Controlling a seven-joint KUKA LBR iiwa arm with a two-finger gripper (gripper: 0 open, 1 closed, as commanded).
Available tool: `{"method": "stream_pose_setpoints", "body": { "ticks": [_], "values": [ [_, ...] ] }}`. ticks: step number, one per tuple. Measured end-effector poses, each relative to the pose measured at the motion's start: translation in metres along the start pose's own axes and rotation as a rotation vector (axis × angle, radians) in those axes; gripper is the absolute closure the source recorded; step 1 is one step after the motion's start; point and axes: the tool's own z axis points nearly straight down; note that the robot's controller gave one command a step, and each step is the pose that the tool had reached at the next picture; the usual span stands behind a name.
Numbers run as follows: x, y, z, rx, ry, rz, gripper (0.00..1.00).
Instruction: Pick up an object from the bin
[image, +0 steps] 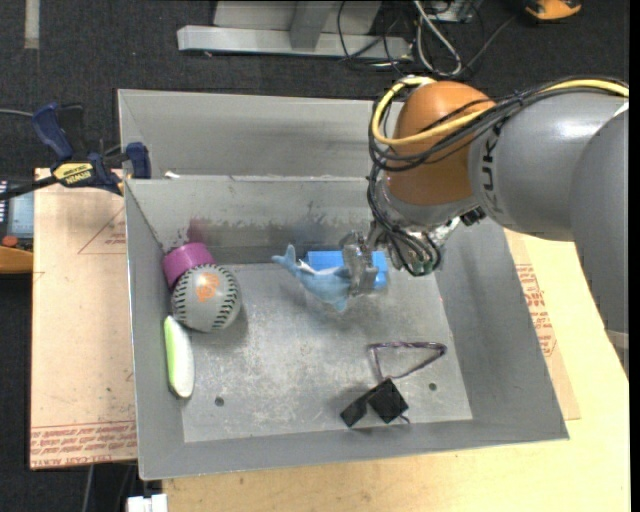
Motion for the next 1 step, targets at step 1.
{"method": "stream_pose_setpoints", "body": {
  "ticks": [1],
  "values": [
    [-0.0007,0.0001,-0.0131,0.0,-0.002,0.0,1.0]
  ]
}}
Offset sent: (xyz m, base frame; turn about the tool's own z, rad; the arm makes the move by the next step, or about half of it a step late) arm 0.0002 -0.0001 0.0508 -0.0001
